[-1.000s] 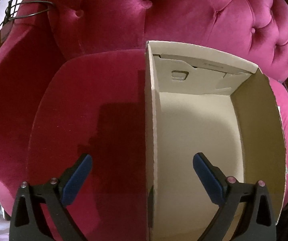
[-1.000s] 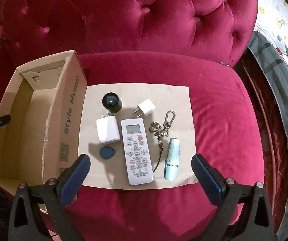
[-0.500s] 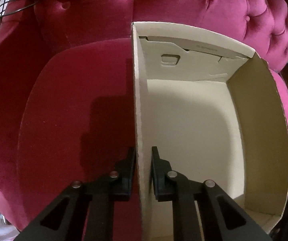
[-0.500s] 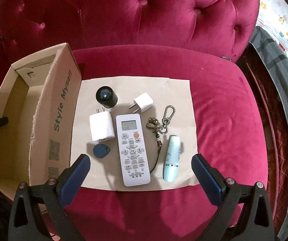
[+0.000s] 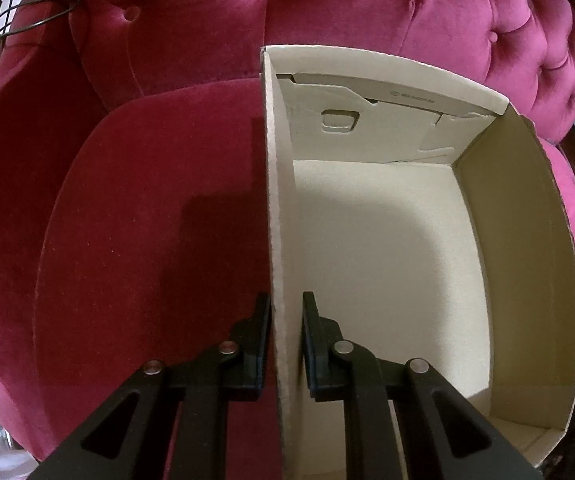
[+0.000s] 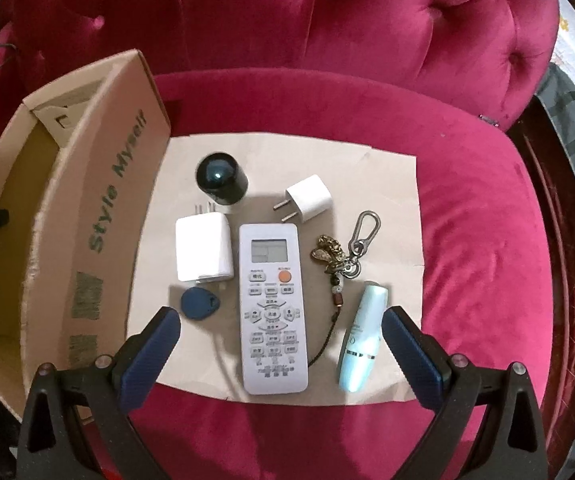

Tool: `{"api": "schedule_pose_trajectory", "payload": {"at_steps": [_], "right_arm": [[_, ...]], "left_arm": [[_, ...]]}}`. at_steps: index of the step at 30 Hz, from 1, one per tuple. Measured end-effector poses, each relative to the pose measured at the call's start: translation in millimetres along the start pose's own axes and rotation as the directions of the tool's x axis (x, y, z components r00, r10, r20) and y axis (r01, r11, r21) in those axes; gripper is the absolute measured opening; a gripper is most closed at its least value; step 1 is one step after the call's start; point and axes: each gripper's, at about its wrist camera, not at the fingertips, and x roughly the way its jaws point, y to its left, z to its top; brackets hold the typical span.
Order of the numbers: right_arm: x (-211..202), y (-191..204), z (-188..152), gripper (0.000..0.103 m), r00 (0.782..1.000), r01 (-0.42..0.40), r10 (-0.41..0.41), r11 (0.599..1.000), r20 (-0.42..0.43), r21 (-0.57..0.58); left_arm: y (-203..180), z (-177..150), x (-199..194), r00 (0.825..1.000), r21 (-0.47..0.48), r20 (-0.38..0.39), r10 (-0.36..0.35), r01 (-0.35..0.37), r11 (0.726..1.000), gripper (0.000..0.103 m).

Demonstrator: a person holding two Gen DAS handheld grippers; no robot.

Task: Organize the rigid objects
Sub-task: 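Close the right gripper on the white remote control and lift it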

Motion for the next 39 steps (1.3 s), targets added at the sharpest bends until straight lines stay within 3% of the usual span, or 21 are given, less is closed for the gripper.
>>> {"api": "schedule_pose_trajectory", "payload": {"at_steps": [12,17,22,26,31,32,39], "right_arm": [[47,-1,-2,0.102,0.997,-0.017,0.015,0.999,-0.07,-0.029],[54,0,-2,0.097,0.996,-0.027,0.025,0.999,-0.085,-0.027],[59,-4,5,0.087,0.995,-0.048,0.047,0.999,-0.086,-0.013],[67,-9,9,0.066,0.993,-0.07,0.07,0.998,-0.099,0.004],[81,-12,11,0.061,0.99,-0.089,0.09,0.996,-0.108,0.007],[81,-13,12,0.051,0.99,-0.09,0.09,0.996,-0.104,0.007],[82,-15,16,0.049,0.992,-0.084,0.086,0.996,-0.094,0.024]], "left_arm": [[-2,3,2,1.0,0.001,-0.006,-0.004,0.004,1.0,0.016],[0,4,2,1.0,-0.003,-0.009,-0.007,0.007,1.0,0.016],[0,3,3,1.0,0.006,-0.007,-0.002,0.002,1.0,0.016],[1,3,4,1.0,-0.005,-0.009,-0.009,0.009,1.0,0.016],[4,4,4,1.0,-0.005,-0.009,-0.008,0.008,1.0,0.016],[4,4,4,1.0,-0.005,-0.009,-0.008,0.008,1.0,0.016],[2,2,5,1.0,-0.001,-0.006,-0.004,0.004,1.0,0.016]]}}
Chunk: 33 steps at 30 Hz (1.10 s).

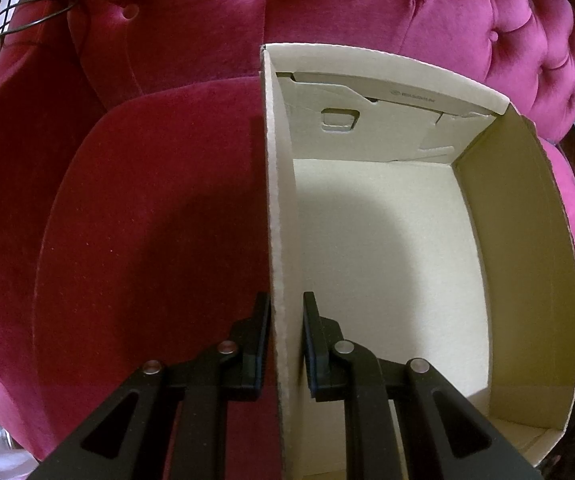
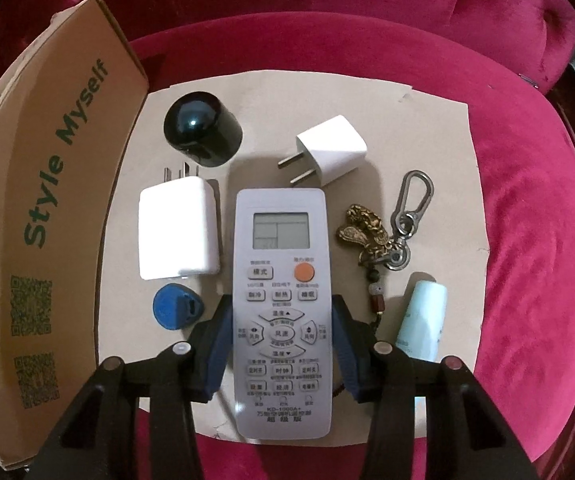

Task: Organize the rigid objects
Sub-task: 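Close the right gripper on the white remote control and lift it, then carry the remote into the box with the right gripper and release it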

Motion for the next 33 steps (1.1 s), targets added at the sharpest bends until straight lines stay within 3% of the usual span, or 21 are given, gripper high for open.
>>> {"api": "schedule_pose_trajectory", "payload": {"at_steps": [20,33], "right_arm": [[-56,28,-7,0.049,0.998,0.031,-0.032,0.999,0.055,0.019],[-118,52,7,0.049,0.994,0.038,-0.038,0.999,0.107,-0.003]], "left_arm": [[-4,-3,0,1.0,0.003,0.005,0.0,0.0,1.0,0.016],[10,-1,-3,0.999,-0.018,-0.001,-0.042,0.042,0.999,0.016]]}}
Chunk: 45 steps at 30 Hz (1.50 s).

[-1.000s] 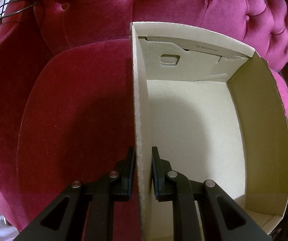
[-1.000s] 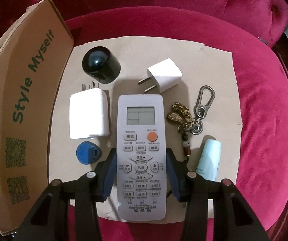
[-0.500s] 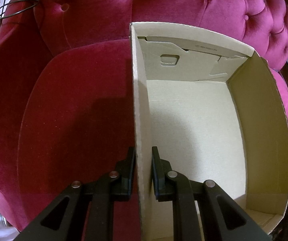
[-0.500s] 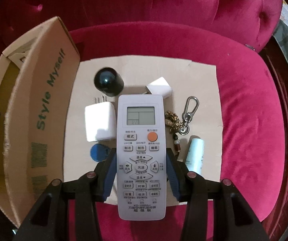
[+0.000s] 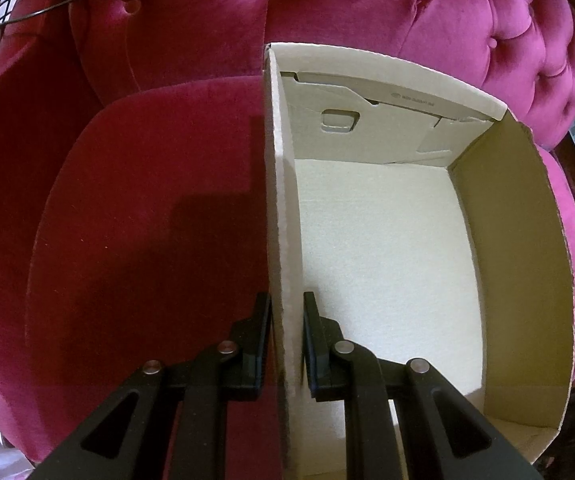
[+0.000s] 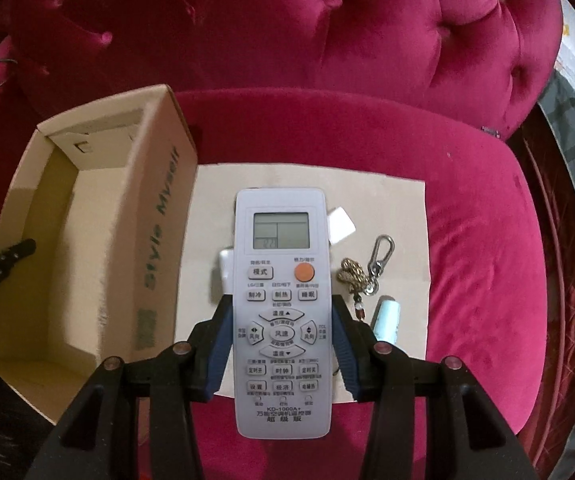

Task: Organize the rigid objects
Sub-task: 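Carry the remote into the box with the right gripper and release it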

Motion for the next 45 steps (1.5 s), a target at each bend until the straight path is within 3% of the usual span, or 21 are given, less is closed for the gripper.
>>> {"api": "schedule_pose_trajectory", "payload": {"at_steps": [12,23,45], "right_arm": [[-30,40,26,0.049,0.998,-0.029,0.031,0.998,0.048,-0.05],[-30,88,46,0.049,0.996,-0.071,0.077,0.992,0.056,-0.106],[41,174,58,0.05,0.977,-0.212,0.207,0.968,-0.054,-0.136]], "left_arm": [[7,0,-4,1.0,-0.004,-0.001,-0.012,0.012,1.0,0.016],[8,-1,-2,1.0,0.004,-0.001,-0.014,0.014,1.0,0.016],[7,6,-3,1.0,0.007,-0.012,-0.019,0.019,1.0,0.017]]}}
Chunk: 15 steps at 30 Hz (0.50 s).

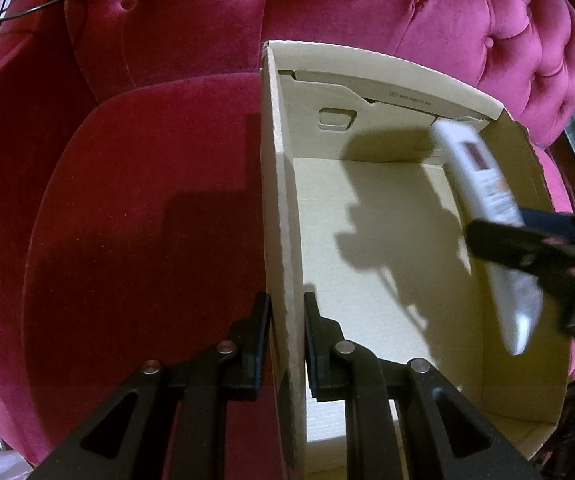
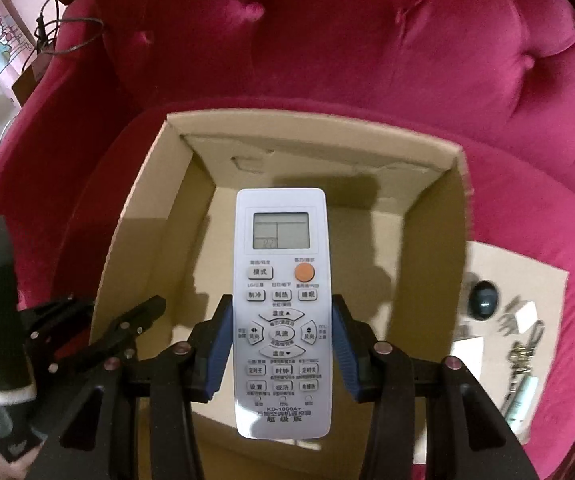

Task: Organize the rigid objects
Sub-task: 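Carry the remote into the box with the right gripper and release it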

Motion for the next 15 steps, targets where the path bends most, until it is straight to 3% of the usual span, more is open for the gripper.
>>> {"api": "schedule_pose_trajectory", "payload": {"at_steps": [15], "right_arm": [[73,6,2,0.05,0.993,-0.015,0.019,0.999,-0.12,0.039]], "left_arm": [[-5,-2,2,1.0,0.007,0.003,0.01,-0.01,1.0,0.017]]}}
